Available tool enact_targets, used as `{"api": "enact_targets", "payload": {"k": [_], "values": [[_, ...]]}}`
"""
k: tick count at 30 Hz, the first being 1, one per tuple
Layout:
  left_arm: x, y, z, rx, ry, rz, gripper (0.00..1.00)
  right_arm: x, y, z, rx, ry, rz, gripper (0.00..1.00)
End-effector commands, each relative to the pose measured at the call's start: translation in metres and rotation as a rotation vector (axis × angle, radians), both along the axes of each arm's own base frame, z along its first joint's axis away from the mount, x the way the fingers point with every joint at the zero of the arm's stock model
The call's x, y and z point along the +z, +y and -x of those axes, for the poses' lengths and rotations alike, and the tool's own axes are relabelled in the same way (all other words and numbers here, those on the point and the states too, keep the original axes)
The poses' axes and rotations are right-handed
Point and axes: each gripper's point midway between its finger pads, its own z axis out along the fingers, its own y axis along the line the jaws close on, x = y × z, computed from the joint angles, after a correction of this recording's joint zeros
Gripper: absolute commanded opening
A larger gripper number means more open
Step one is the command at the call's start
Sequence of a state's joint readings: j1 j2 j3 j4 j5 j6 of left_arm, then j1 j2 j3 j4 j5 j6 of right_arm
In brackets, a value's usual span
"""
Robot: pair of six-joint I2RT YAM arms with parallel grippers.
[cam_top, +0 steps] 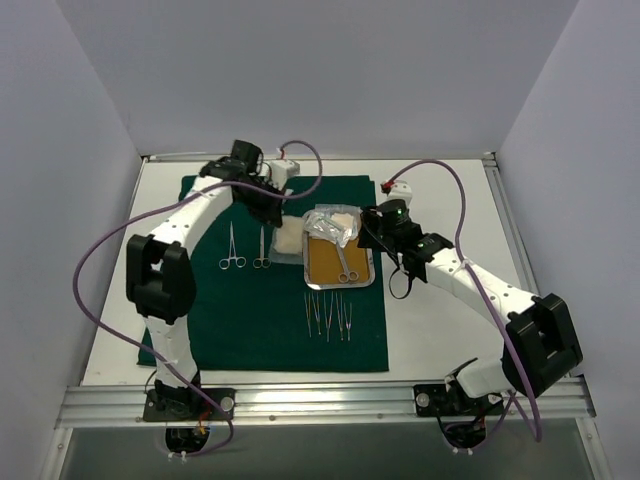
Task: Open and lay out the surgical kit
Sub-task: Pick up the medical item from the container, then place the medical item in the surgical kit.
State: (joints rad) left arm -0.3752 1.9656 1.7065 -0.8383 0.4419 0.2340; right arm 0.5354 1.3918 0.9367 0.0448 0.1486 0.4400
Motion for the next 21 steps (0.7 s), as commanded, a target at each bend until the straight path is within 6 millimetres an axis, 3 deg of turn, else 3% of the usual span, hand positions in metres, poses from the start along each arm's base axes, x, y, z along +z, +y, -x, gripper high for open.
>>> {"api": "enact_targets", "payload": {"k": [1, 3, 4, 5, 7, 8, 9, 10, 11, 12, 16, 21], "values": [[0.073, 0.065, -0.042, 0.038, -0.208, 0.004, 0.02, 0.015, 0.006, -0.012, 0.013, -0.035, -0.021, 0.51], [0.073, 0.089, -0.058, 0.064, -0.203, 0.001, 0.02, 0.011, 0.007, -0.013, 0.017, -0.030, -0.017, 0.51], [0.075, 0.110, -0.069, 0.104, -0.209, 0.001, 0.02, 0.008, 0.008, -0.014, 0.019, -0.025, -0.013, 0.51], [0.089, 0.119, -0.080, 0.113, -0.249, 0.007, 0.02, 0.008, 0.009, -0.015, 0.020, -0.025, -0.015, 0.51], [0.077, 0.139, -0.100, 0.141, -0.245, -0.001, 0.02, 0.004, 0.010, -0.016, 0.024, -0.015, -0.010, 0.51], [0.087, 0.146, -0.112, 0.141, -0.289, -0.012, 0.02, 0.003, 0.012, -0.017, 0.027, -0.012, -0.011, 0.51], [0.069, 0.152, -0.122, 0.146, -0.263, -0.023, 0.02, 0.004, 0.013, -0.019, 0.030, -0.015, -0.011, 0.51], [0.065, 0.157, -0.129, 0.150, -0.265, -0.032, 0.02, 0.002, 0.014, -0.019, 0.035, -0.009, -0.010, 0.51], [0.073, 0.158, -0.139, 0.146, -0.299, -0.032, 0.02, 0.001, 0.015, -0.020, 0.038, -0.006, -0.006, 0.51], [0.053, 0.176, -0.149, 0.177, -0.267, -0.041, 0.02, 0.002, 0.016, -0.021, 0.041, -0.007, -0.008, 0.51], [0.030, 0.183, -0.172, 0.173, -0.265, -0.061, 0.02, 0.002, 0.018, -0.023, 0.042, -0.008, -0.009, 0.51], [0.009, 0.173, -0.187, 0.138, -0.264, -0.010, 0.02, -0.005, 0.018, -0.022, 0.042, 0.011, -0.001, 0.51]]}}
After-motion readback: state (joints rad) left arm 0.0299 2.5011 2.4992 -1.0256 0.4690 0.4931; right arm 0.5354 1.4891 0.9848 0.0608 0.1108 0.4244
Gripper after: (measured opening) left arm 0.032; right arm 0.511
